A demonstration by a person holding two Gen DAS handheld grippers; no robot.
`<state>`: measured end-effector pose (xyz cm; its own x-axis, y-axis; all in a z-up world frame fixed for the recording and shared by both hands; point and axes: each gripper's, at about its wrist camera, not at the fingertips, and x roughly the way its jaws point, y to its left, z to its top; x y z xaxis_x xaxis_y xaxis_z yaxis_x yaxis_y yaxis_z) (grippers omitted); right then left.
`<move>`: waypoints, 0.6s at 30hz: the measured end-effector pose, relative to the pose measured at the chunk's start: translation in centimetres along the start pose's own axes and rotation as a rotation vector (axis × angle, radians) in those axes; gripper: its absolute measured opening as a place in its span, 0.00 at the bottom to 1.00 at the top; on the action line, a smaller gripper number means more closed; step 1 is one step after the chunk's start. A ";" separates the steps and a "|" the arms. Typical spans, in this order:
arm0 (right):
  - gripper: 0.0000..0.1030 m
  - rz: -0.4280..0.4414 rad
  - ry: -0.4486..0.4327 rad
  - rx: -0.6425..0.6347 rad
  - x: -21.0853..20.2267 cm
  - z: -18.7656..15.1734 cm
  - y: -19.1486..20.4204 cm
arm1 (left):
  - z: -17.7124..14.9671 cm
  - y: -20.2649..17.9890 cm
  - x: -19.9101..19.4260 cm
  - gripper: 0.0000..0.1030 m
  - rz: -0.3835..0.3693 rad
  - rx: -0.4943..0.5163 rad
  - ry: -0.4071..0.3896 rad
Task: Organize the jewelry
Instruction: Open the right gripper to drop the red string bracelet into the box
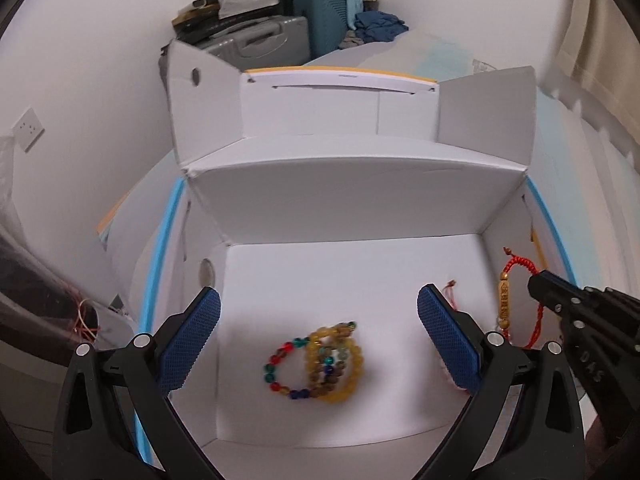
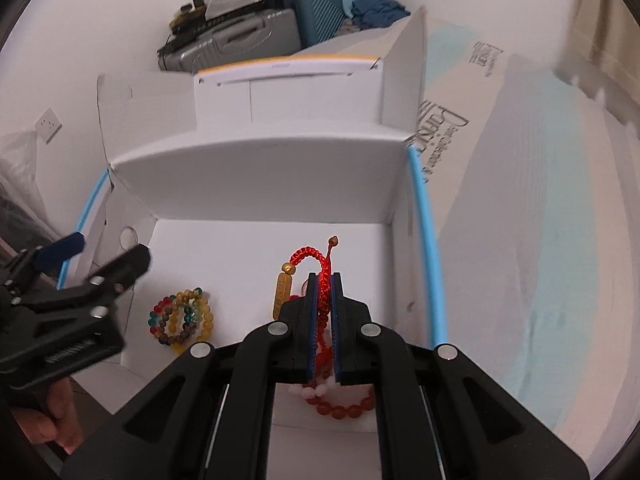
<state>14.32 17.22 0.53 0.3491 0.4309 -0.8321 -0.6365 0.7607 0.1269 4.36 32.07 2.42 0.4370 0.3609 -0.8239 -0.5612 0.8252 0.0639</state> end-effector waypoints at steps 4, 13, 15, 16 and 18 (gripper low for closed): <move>0.08 -0.010 0.031 -0.012 1.3 -0.5 0.7 | -0.3 0.8 0.2 0.94 0.000 -0.004 0.007; 0.56 -0.031 0.019 0.003 1.2 -1.1 1.0 | -0.4 1.2 -0.4 0.94 -0.003 -0.007 -0.009; 0.64 -0.033 -0.001 0.004 0.2 -1.2 1.2 | -0.5 1.3 -1.1 0.94 -0.005 -0.008 -0.021; 0.71 -0.037 -0.015 0.011 -0.5 -1.4 1.2 | -0.6 1.4 -1.5 0.94 -0.005 -0.009 -0.026; 0.76 -0.046 -0.042 0.018 -1.6 -1.8 1.2 | -1.0 1.5 -2.1 0.94 -0.009 -0.010 -0.035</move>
<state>11.77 16.58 1.08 0.4066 0.4147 -0.8141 -0.6064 0.7890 0.0989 1.88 32.14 3.67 0.4660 0.3689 -0.8042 -0.5640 0.8242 0.0512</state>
